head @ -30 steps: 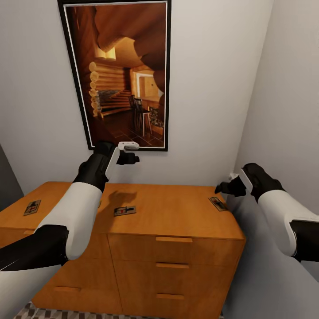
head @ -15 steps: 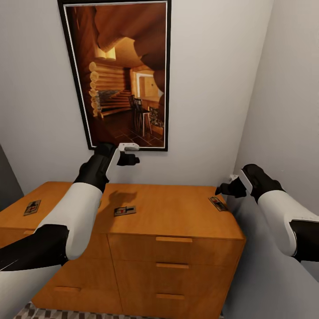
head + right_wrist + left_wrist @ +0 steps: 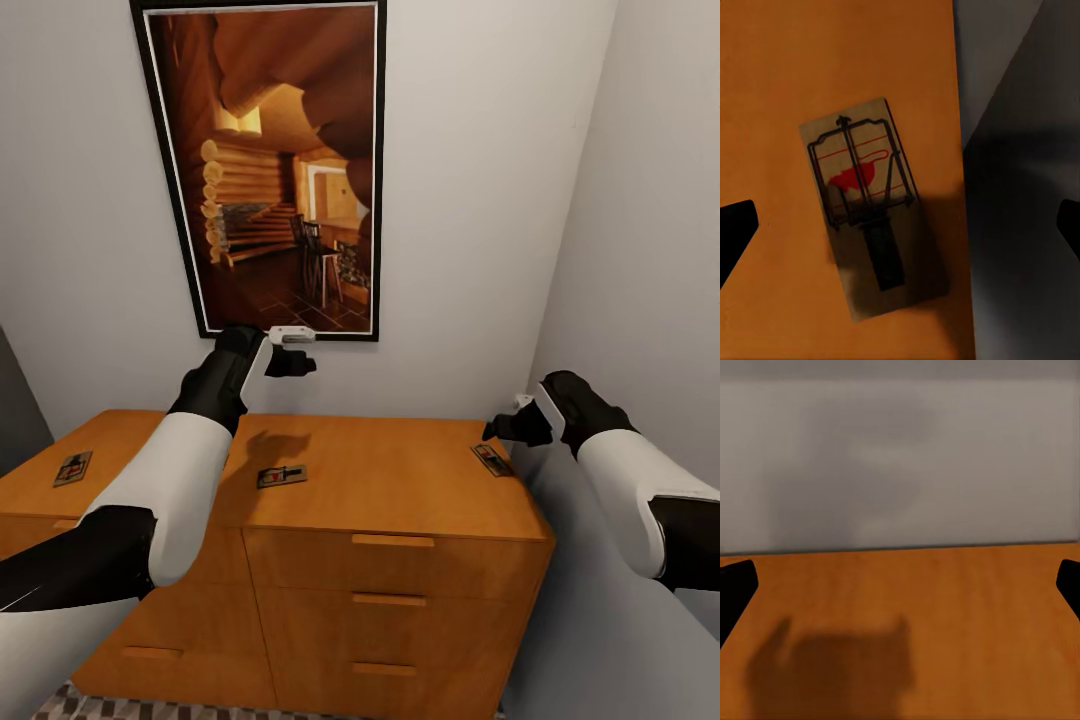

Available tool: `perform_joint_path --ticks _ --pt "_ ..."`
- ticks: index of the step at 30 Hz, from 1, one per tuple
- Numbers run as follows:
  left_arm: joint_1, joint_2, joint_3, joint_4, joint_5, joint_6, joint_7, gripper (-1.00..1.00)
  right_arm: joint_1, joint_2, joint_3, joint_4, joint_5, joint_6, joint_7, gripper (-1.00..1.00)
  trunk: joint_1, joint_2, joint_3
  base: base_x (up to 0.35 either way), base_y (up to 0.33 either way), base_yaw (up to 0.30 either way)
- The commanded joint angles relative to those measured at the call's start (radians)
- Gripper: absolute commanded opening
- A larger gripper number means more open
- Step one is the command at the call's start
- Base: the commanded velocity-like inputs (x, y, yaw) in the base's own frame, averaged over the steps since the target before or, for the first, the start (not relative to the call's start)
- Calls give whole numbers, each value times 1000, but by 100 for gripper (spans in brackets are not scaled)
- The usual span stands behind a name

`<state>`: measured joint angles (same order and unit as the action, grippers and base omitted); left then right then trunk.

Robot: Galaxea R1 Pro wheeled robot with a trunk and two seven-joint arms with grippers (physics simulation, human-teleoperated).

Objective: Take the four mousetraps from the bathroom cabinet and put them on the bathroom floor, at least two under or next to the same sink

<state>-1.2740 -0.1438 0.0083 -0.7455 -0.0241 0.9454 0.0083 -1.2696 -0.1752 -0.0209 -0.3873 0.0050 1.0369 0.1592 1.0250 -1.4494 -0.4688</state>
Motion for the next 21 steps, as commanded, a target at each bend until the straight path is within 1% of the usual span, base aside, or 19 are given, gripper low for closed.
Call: perform_joint_path --ticks 1,11,14,21 --pt "-1 0 1 -1 -2 4 1 100 -1 0 -2 -1 1 4 3 100 0 -1 -1 0 0 0" --pt "-1 0 1 -2 -2 4 1 100 -1 -10 -2 -6 2 6 1 100 0 -1 -1 10 0 0" --pt "-1 0 1 -2 -2 4 1 100 -1 -12 -2 -6 3 6 -1 100 0 -1 -1 139 0 0" --pt "-1 0 1 -2 -2 4 1 100 -1 -14 -2 -7 3 6 -1 100 0 -1 -1 215 0 0"
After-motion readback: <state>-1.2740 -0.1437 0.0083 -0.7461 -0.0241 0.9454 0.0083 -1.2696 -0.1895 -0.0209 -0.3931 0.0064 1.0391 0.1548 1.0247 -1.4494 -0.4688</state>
